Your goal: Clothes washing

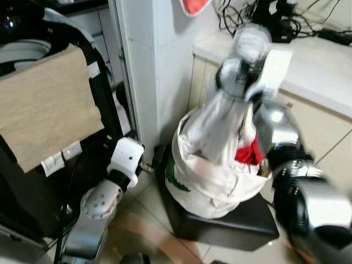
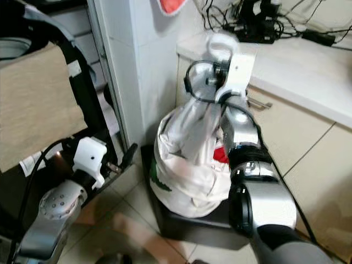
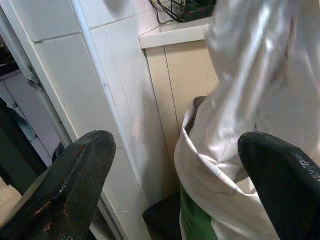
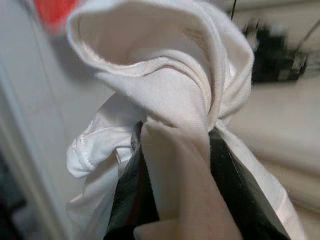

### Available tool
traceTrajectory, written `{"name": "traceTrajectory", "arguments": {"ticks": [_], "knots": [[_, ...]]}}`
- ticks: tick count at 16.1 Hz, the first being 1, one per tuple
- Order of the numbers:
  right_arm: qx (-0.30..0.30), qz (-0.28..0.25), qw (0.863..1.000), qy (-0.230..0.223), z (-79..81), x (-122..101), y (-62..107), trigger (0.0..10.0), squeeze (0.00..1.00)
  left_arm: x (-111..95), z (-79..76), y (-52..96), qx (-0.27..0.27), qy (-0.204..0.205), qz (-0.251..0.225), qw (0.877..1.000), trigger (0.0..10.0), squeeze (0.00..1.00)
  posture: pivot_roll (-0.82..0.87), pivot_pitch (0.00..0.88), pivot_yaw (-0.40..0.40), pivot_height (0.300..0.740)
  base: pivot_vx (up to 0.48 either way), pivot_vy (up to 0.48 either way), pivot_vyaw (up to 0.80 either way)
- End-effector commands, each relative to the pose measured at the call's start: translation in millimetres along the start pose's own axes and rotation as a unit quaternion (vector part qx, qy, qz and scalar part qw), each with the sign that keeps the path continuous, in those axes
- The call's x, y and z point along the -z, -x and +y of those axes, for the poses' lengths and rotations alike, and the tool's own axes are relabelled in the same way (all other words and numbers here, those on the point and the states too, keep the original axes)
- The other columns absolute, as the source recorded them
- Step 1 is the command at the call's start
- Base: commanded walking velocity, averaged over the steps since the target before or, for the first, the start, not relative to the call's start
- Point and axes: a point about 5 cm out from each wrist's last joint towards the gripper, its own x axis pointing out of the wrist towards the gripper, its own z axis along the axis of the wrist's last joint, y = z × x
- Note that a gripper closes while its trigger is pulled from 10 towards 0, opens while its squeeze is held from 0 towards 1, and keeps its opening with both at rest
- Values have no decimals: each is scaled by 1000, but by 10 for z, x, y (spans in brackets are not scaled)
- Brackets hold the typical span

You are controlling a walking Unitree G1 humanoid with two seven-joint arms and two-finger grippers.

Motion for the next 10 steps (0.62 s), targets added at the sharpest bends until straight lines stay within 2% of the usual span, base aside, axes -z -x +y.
{"name": "traceTrajectory", "arguments": {"ticks": [1,6,7,9,10], "knots": [[-11,-7,1000,11,45,-47,-2,0,0,-10,19,-19,3,-6,-2,1000,10000,0,-13,0,-5,740,0,0,0],[-3,45,999,-9,75,236,102,0,0,1,21,7,1,-6,0,1000,10000,0,-6,0,-11,740,0,0,0],[-13,41,999,-7,101,222,102,0,0,5,20,8,0,-5,1,1000,10000,0,-6,0,-13,740,0,0,0],[-26,11,1000,7,126,47,32,0,0,9,18,-1,-3,-3,1,1000,10000,0,-8,0,-14,740,0,0,0],[-41,-17,999,19,158,-157,-50,0,0,5,5,-17,-2,-2,-1,1000,10000,0,-10,0,-16,740,0,0,0]]}}
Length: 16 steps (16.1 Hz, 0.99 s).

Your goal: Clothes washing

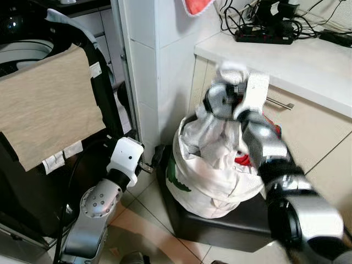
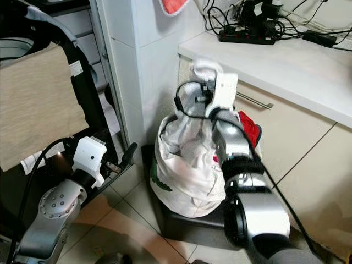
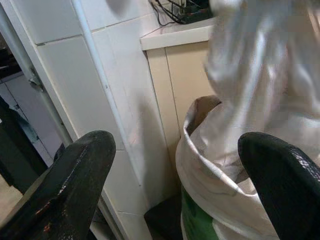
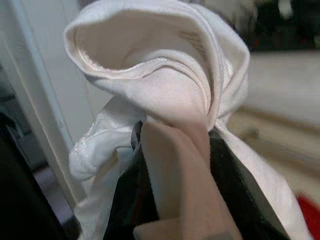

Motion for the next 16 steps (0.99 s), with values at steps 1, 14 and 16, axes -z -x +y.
{"name": "traceTrajectory", "arguments": {"ticks": [1,14,16], "knots": [[-20,-64,998,22,38,-395,-102,0,0,2,-3,-25,0,-2,0,1000,10000,0,-11,0,-18,740,0,0,0],[-103,-355,926,80,471,-3256,93,0,0,-78,18,-190,-26,-1,-26,999,10000,0,7,0,-64,740,0,0,0],[-101,-377,917,84,490,-3463,196,0,0,-77,13,-202,-27,0,-27,999,10000,0,2,0,-62,740,0,0,0]]}}
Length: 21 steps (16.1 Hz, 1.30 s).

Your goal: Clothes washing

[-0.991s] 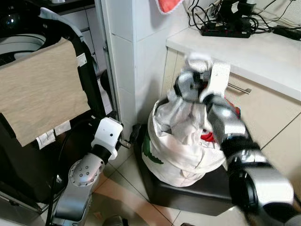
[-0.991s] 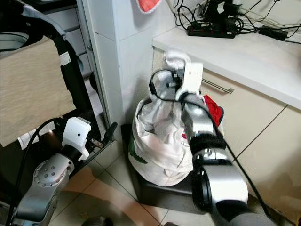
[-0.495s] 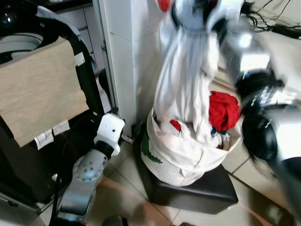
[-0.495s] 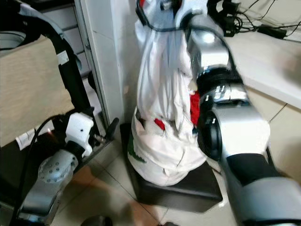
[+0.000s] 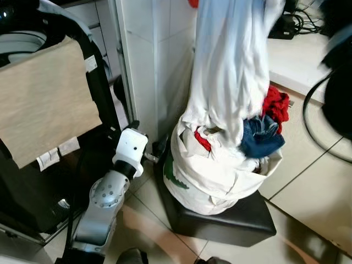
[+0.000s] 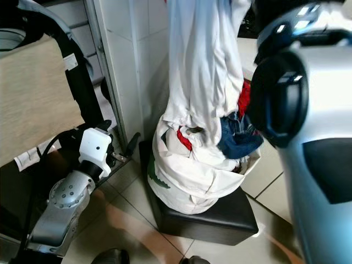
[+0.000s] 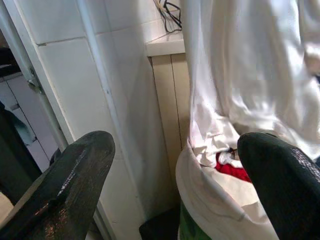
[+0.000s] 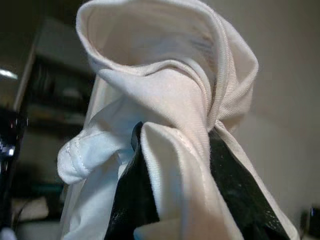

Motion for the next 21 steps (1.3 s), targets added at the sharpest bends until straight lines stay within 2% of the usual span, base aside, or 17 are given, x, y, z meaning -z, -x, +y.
{"name": "traceTrajectory", "arguments": {"ticks": [1,2,4,6,8,10,11,12,13,14,16,19,20,21], "knots": [[9,-48,999,5,-56,-287,-41,0,0,-12,9,-27,-3,-6,-3,1000,10000,0,0,0,-62,740,0,0,0],[12,-66,998,10,-60,-456,-73,0,0,-13,-1,-43,-1,-6,-5,1000,10000,0,-1,0,-64,740,0,0,0],[8,-98,995,-9,-32,-713,-115,0,0,-27,-3,-72,-2,-6,-9,1000,10000,0,-1,0,-68,740,0,0,0],[-8,-123,991,-60,-4,-831,-128,0,0,-32,-8,-82,-4,-6,-11,1000,10000,0,-1,0,-77,740,0,0,0],[-38,-84,995,-33,77,-649,-134,0,0,-28,-20,-76,-10,-3,-11,1000,10000,0,3,0,-84,740,0,0,0],[-25,2,1000,-7,56,-82,-43,0,0,0,-28,-60,-14,1,-7,1000,10000,0,2,0,-79,740,0,0,0],[-24,13,1000,-6,53,-4,-23,0,0,2,-28,-58,-15,1,-6,1000,10000,0,2,0,-79,740,0,0,0],[-28,48,998,-6,58,243,48,0,35,3,-26,-55,-13,0,-6,1000,10000,0,6,0,-73,740,0,0,794],[-30,80,996,-21,75,538,157,0,341,-3,-11,-54,-10,-4,-6,1000,10000,0,7,0,-61,740,0,0,800],[-30,96,994,-35,88,716,238,0,357,-14,4,-60,-8,-7,-6,1000,10000,0,6,0,-58,740,0,0,800],[-27,99,994,-44,84,823,299,0,353,-33,33,-53,-7,-10,-8,1000,10000,0,8,0,-34,740,0,0,800],[-59,98,993,-14,192,915,346,0,345,-29,28,-27,7,-14,-4,1000,10000,0,1,0,-1,740,0,0,800],[-79,96,992,2,303,979,374,0,337,-17,33,-20,12,-16,0,1000,10000,0,1,0,8,740,0,0,800],[-95,104,990,-1,392,1083,427,0,329,-27,31,-31,18,-20,0,1000,10000,0,1,0,12,740,0,0,800]]}}
